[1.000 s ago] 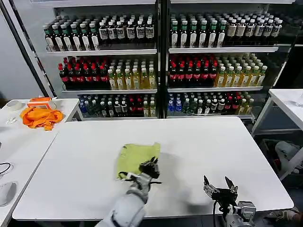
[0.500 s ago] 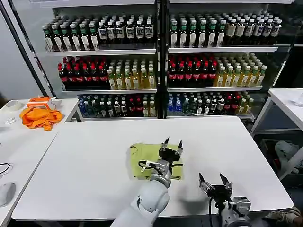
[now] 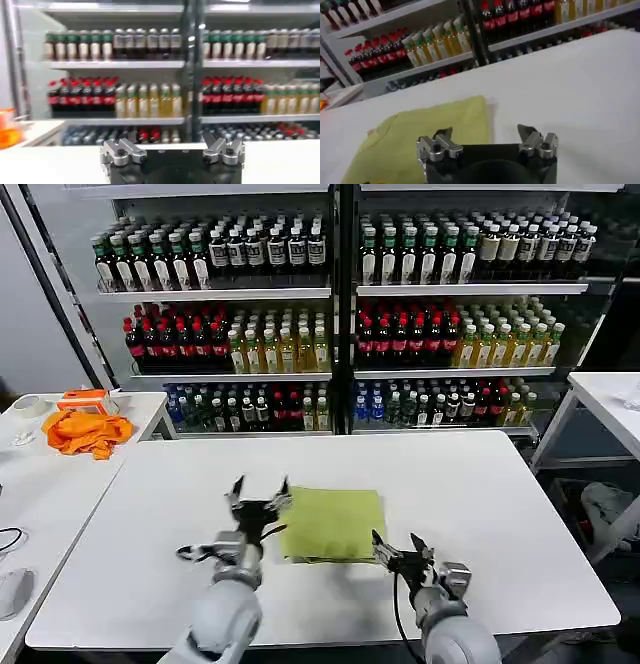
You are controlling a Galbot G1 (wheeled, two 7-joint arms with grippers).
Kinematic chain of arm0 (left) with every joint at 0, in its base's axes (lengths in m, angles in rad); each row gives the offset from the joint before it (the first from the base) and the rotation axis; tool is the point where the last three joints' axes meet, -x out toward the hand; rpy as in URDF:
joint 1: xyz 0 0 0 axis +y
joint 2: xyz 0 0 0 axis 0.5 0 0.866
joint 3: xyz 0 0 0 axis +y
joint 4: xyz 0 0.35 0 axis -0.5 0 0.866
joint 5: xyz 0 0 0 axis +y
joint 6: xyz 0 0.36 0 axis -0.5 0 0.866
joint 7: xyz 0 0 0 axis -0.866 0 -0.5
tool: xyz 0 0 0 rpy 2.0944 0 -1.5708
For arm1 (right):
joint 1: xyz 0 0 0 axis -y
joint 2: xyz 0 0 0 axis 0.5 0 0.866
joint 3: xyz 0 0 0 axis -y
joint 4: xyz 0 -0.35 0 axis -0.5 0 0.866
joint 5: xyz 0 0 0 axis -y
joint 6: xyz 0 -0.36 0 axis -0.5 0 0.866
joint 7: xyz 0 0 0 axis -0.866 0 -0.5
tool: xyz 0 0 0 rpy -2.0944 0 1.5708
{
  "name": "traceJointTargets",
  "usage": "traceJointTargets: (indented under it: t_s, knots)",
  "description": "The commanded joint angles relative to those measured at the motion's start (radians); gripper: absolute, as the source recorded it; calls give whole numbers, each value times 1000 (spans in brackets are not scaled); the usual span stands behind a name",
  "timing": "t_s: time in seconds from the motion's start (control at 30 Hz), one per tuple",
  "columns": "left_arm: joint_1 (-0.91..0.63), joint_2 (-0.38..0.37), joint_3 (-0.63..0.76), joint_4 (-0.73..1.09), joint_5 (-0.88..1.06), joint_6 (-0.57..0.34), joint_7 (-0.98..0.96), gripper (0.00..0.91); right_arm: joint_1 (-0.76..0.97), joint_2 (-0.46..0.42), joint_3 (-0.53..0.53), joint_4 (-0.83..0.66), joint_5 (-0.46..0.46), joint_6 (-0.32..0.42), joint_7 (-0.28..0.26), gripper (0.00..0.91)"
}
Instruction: Fold and organize the clothes.
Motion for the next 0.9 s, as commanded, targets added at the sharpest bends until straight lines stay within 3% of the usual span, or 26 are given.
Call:
traceJointTargets:
  t_s: [0.03, 0.1, 0.4, 0.9]
  knots:
    - [288, 72, -159, -233, -38, 120, 63, 907, 194, 26, -88, -174, 152, -14, 103, 121]
    - [309, 74, -163, -258, -56, 144, 77, 907, 208, 33, -91, -186, 172, -11, 103, 0]
    - [357, 92, -158, -312, -64, 216, 148, 907, 259, 59, -107, -239, 196, 7, 96, 0]
    - [364, 75, -139, -300, -62, 224, 154, 907, 254, 41, -84, -262, 165, 25, 92, 0]
